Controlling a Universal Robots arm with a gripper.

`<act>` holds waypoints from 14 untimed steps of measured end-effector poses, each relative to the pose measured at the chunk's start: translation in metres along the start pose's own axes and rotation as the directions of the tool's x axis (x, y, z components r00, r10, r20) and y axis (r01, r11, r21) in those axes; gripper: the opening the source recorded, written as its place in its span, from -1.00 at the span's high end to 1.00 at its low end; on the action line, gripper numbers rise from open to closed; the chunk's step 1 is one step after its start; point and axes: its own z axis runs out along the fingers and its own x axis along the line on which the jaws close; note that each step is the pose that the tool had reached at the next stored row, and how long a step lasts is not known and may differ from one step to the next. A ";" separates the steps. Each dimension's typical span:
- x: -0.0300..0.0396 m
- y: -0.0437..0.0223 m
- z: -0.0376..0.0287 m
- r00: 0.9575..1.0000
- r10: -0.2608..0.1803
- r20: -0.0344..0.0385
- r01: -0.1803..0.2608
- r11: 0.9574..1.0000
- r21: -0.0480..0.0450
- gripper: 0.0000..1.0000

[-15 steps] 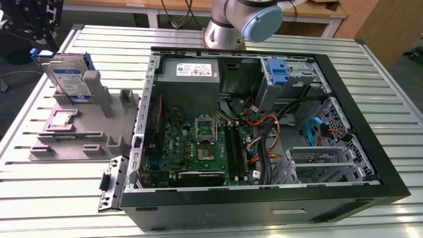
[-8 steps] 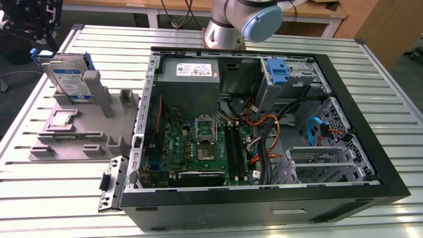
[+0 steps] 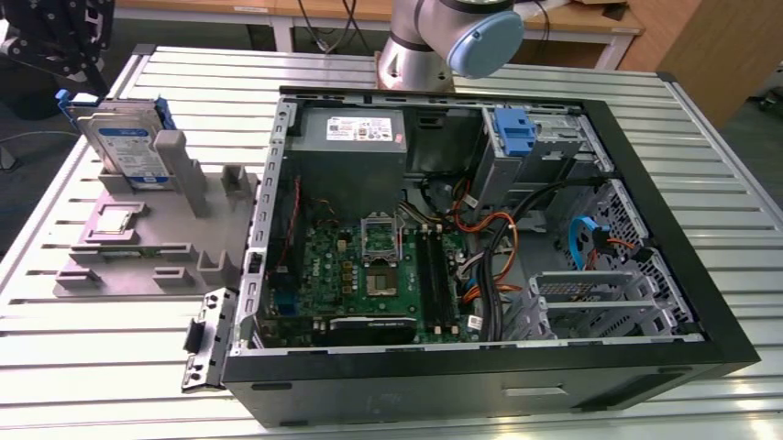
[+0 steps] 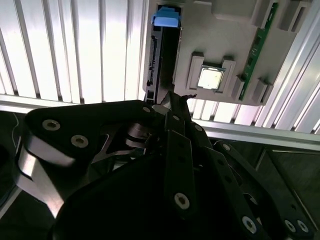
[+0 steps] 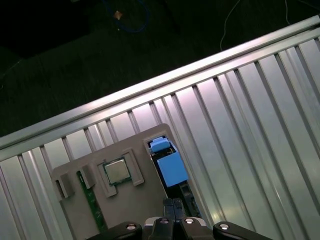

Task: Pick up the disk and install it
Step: 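Pick up the disk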

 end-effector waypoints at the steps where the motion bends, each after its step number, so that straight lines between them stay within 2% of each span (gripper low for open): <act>1: 0.0000 0.0000 0.0000 1.000 -0.004 0.000 0.004 1.000 0.000 0.79; 14: 0.0000 0.0000 0.0000 0.998 -0.058 -0.003 0.058 0.998 -0.002 0.79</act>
